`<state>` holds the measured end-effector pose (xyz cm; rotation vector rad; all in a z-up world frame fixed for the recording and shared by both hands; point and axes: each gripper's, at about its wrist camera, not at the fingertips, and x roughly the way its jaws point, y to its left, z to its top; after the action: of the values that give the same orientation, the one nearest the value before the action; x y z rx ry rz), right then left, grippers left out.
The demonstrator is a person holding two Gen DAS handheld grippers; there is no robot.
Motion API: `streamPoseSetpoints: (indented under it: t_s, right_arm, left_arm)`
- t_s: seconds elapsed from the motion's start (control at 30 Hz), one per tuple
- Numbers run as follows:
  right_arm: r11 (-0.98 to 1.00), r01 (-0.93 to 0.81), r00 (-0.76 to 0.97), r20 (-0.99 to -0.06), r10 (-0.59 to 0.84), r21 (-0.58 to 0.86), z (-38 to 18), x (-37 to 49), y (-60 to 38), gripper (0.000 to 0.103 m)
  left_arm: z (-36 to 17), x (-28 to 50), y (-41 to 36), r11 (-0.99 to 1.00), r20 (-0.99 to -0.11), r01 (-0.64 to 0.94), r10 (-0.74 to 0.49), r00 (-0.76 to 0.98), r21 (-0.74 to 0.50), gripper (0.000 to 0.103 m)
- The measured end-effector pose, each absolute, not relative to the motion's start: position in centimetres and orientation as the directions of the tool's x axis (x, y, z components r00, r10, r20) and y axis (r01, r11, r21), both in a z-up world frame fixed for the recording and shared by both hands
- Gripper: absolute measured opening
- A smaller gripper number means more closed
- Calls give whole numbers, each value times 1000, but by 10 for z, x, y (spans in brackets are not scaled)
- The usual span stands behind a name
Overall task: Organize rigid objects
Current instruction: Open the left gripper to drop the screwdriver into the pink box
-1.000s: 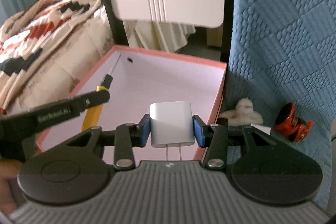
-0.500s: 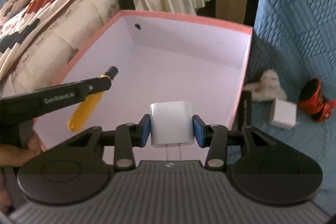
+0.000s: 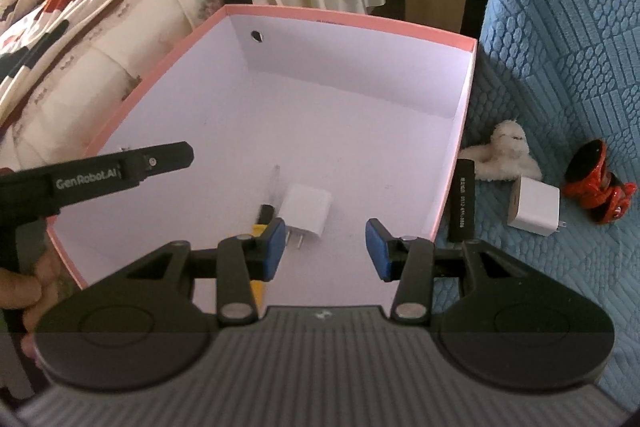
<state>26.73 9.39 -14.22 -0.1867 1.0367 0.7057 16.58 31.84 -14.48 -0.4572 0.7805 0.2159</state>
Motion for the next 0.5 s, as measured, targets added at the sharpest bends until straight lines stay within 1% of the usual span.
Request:
streamPoseSetpoints:
  t_s: [0.33, 0.5]
  right_arm:
    - [779, -600, 375, -796, 476, 184, -122, 270, 73, 48]
    - [785, -593, 417, -766, 489, 178, -111, 272, 61, 48]
  left_arm:
    - [-121, 164, 306, 882, -669, -340, 38, 743, -328, 28]
    - [-110, 164, 294, 893, -646, -331, 60, 761, -305, 28]
